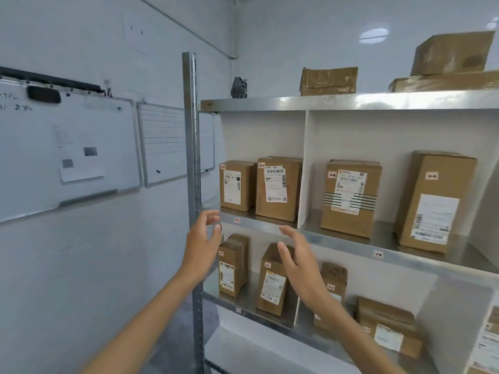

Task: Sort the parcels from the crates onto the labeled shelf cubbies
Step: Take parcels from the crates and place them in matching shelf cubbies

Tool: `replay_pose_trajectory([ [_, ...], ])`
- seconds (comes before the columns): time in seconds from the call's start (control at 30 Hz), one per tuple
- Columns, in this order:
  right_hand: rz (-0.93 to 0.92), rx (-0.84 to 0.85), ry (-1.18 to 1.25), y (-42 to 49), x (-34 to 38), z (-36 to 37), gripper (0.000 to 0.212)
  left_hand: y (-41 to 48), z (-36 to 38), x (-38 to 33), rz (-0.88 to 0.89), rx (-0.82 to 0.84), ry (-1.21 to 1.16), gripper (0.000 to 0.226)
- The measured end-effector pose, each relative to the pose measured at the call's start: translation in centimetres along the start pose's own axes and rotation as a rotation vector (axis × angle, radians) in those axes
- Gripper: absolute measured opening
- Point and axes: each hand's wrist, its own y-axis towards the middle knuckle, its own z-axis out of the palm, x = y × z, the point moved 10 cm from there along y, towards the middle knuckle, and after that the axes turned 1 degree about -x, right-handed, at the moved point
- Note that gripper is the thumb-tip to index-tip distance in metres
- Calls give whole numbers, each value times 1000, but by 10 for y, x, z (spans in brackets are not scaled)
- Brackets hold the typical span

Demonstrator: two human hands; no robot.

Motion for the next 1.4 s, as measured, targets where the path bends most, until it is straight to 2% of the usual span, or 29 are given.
replay_pose_trajectory([
  [0.13, -18, 20, -18, 22, -15, -8, 29, 15, 13, -3, 11, -28, 0, 26],
  [0.33, -20, 118, -42, 46, -28, 13, 34, 37, 50, 14, -9, 6, 45, 31],
  [0.5, -32, 154, -73, 78, -42, 26, 38, 70, 96, 45, -48, 122, 68, 40],
  [0.6, -24, 133, -96, 102, -51, 30, 42, 100, 110, 72, -71, 151, 75, 52],
  [0.7, -36, 209, -139, 128, -52, 58, 48, 134, 111, 103, -130, 116, 64, 72],
  [0.83, 23, 269, 62, 168, -45, 112, 55, 178, 110, 140, -163, 43, 96, 96],
  [0.97, 110, 244, 184, 213, -57, 162, 59, 213, 129, 180, -254, 101, 102, 111],
  [1.13, 291, 181, 104, 251, -106, 195, 78, 250, 153, 215, -225, 119, 32, 108],
  [1.23, 289, 140, 93, 266, -116, 206, 84, 260, 168, 233, -185, 137, -43, 101],
  [1.4, 280, 119, 33, 281, -129, 212, 86, 277, 171, 241, -123, 134, 15, 83],
])
